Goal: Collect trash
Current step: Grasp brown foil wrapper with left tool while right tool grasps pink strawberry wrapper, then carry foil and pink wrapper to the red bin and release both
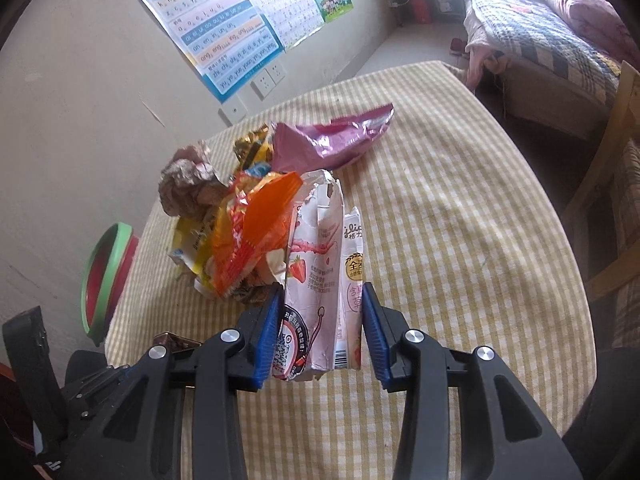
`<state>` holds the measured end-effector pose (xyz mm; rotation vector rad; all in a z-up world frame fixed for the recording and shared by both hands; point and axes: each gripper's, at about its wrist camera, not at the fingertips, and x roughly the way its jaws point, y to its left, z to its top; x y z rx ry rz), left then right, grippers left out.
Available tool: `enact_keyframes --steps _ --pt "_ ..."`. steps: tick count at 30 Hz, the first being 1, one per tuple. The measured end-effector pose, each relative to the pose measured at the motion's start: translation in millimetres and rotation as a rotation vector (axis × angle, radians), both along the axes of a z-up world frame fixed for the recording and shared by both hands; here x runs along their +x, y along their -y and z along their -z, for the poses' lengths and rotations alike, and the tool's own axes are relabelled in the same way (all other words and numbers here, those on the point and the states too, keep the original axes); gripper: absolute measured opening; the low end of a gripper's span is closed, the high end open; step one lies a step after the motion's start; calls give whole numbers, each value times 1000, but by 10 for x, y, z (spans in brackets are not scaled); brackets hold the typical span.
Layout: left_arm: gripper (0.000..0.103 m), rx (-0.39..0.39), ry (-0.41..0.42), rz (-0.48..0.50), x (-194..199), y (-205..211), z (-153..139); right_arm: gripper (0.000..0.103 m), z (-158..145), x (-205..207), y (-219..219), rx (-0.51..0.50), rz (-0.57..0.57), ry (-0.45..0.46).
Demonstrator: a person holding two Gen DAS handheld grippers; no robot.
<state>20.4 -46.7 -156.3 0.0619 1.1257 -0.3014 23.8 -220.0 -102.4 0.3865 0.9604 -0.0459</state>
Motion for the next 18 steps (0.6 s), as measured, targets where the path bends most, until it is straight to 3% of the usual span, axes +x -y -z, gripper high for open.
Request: enact_keyframes --steps 6,12,14,16,18 --pt "27 32 46 -29 10 -50 -80 38 -235 -60 -15 -41 13 90" --pt "27 44 29 -38 40 -66 -44 38 -380 -118 38 -63 36 152" --pt "31 46 25 -32 42 -69 -30 38 -411 -117 45 -65 33 160" --pt "44 47 21 -26 42 -61 -12 38 -437 -128 23 -77 23 173" --pt "48 47 20 -21 41 -50 -1 38 -463 -123 -19 -90 7 183"
